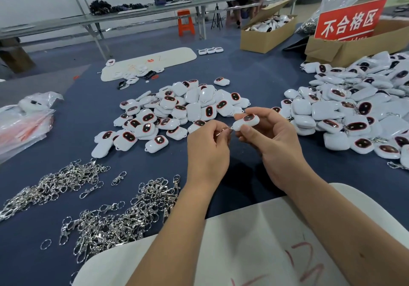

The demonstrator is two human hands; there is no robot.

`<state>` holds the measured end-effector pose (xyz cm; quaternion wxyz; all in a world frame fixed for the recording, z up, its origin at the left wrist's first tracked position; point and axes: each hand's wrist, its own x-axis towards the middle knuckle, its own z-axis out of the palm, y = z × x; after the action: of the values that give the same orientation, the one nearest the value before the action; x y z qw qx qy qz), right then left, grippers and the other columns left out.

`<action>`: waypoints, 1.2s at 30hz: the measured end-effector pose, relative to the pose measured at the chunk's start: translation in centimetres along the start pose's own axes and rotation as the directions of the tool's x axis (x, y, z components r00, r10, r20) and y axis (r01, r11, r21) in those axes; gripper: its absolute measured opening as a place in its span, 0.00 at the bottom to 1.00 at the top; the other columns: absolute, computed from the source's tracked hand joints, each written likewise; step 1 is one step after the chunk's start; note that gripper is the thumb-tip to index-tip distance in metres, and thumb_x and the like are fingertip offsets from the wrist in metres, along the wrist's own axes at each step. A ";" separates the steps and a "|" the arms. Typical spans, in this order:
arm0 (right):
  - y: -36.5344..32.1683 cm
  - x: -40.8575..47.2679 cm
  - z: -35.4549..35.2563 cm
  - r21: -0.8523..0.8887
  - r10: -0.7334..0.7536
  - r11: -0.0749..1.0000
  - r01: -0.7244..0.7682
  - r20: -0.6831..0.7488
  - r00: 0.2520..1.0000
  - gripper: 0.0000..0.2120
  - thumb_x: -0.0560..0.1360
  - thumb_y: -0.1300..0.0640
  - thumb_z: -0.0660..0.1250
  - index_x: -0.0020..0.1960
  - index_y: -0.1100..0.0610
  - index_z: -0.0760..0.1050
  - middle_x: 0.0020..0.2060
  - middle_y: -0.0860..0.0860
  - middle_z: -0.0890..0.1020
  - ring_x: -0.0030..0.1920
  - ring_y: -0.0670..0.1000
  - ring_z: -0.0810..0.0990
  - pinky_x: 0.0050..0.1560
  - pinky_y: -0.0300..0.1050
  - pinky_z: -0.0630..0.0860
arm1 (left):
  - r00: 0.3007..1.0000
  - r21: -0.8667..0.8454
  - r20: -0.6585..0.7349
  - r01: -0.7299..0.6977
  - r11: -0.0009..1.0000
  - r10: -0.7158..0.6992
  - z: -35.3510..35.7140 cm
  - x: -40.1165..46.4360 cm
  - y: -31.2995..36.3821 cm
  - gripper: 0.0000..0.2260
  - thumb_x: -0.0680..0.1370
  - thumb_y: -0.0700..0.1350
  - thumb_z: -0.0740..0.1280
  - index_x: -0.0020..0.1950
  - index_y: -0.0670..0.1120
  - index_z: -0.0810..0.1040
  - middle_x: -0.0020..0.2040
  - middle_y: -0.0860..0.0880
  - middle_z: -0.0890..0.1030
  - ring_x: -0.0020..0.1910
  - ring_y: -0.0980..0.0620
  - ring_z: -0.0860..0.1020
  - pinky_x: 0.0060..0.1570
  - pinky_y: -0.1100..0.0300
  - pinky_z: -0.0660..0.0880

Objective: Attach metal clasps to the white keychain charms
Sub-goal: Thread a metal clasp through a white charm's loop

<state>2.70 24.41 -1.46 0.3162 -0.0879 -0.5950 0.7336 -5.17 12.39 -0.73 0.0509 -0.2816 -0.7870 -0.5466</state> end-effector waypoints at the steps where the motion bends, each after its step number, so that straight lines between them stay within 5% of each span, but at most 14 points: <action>1: 0.0 -0.1 0.1 -0.040 -0.023 0.999 0.024 0.009 1.000 0.14 0.78 0.69 0.71 0.62 0.61 0.78 0.55 0.55 0.87 0.48 0.55 0.86 0.51 0.42 0.81 | 0.999 0.070 0.016 -0.030 0.997 0.029 -0.1 0.0 0.0 0.09 0.80 0.40 0.68 0.40 0.48 0.79 0.34 0.53 0.80 0.38 0.53 0.76 0.40 0.59 0.72; 7: 0.0 -0.4 0.5 -0.174 -0.096 0.980 0.102 0.045 0.994 0.16 0.77 0.72 0.71 0.62 0.60 0.78 0.55 0.54 0.86 0.47 0.52 0.85 0.51 0.40 0.81 | 0.977 0.382 0.121 -0.210 0.900 0.176 -0.4 0.0 0.5 0.07 0.80 0.39 0.64 0.44 0.44 0.80 0.41 0.49 0.80 0.42 0.47 0.73 0.42 0.52 0.67; 12: 0.2 -0.7 1.0 -0.383 -0.178 0.900 0.210 0.117 0.977 0.15 0.77 0.68 0.74 0.61 0.58 0.77 0.53 0.52 0.85 0.47 0.54 0.84 0.51 0.49 0.82 | 0.968 0.456 0.185 -0.240 0.857 0.172 -0.6 0.0 0.4 0.07 0.78 0.37 0.63 0.44 0.43 0.80 0.41 0.46 0.80 0.42 0.43 0.75 0.42 0.47 0.70; 17: 0.4 0.1 0.3 -0.191 -0.038 0.981 0.030 -0.043 0.998 0.17 0.80 0.71 0.67 0.66 0.59 0.77 0.55 0.53 0.87 0.46 0.48 0.86 0.48 0.40 0.81 | 0.989 0.059 0.128 0.070 0.996 -0.077 -0.6 0.3 0.0 0.09 0.81 0.41 0.68 0.42 0.45 0.83 0.37 0.52 0.83 0.39 0.53 0.81 0.46 0.55 0.77; 20: 0.7 0.5 0.1 -0.105 0.021 0.994 -0.029 -0.073 0.997 0.18 0.81 0.71 0.65 0.68 0.58 0.76 0.54 0.56 0.87 0.42 0.47 0.84 0.42 0.38 0.79 | 0.976 -0.172 0.100 0.210 0.962 -0.195 -0.6 0.6 -0.3 0.07 0.81 0.41 0.68 0.47 0.44 0.85 0.39 0.50 0.86 0.38 0.54 0.83 0.48 0.53 0.82; 25: 0.8 0.6 0.1 -0.037 0.036 0.998 -0.040 -0.114 0.993 0.17 0.81 0.70 0.66 0.66 0.56 0.75 0.53 0.58 0.86 0.40 0.49 0.84 0.39 0.39 0.79 | 0.928 -0.403 0.095 0.367 0.839 -0.360 -0.3 0.6 -0.2 0.07 0.82 0.37 0.66 0.52 0.43 0.84 0.37 0.48 0.86 0.33 0.58 0.80 0.35 0.65 0.77; 28: 0.9 0.8 0.0 -0.039 0.037 0.998 -0.045 -0.185 0.982 0.13 0.80 0.66 0.70 0.62 0.58 0.74 0.50 0.55 0.88 0.37 0.50 0.83 0.37 0.39 0.78 | 0.929 -0.428 0.110 0.366 0.827 -0.354 -0.2 0.3 0.2 0.07 0.82 0.36 0.65 0.54 0.42 0.83 0.41 0.46 0.87 0.38 0.54 0.85 0.40 0.64 0.80; 32: 0.8 0.7 -0.1 -0.084 -0.001 0.996 -0.028 -0.331 0.943 0.14 0.77 0.60 0.77 0.58 0.56 0.75 0.45 0.53 0.88 0.38 0.49 0.84 0.38 0.39 0.79 | 0.917 -0.517 0.325 0.377 0.769 -0.231 0.7 -0.2 1.1 0.13 0.85 0.36 0.60 0.66 0.41 0.79 0.59 0.44 0.85 0.57 0.47 0.84 0.56 0.54 0.82; 36: 0.3 0.8 -1.2 -0.234 -0.194 0.969 0.073 -0.550 0.812 0.17 0.76 0.61 0.75 0.60 0.50 0.74 0.46 0.44 0.86 0.44 0.46 0.87 0.47 0.41 0.82 | 0.915 -0.541 0.396 0.300 0.785 -0.077 1.3 -0.7 1.1 0.15 0.85 0.43 0.63 0.72 0.48 0.76 0.66 0.52 0.82 0.64 0.54 0.80 0.62 0.52 0.79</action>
<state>2.57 25.79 -1.84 0.5197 -0.2919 -0.5496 0.5854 -3.74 13.56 -0.55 -0.2372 -0.2951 -0.5976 -0.7068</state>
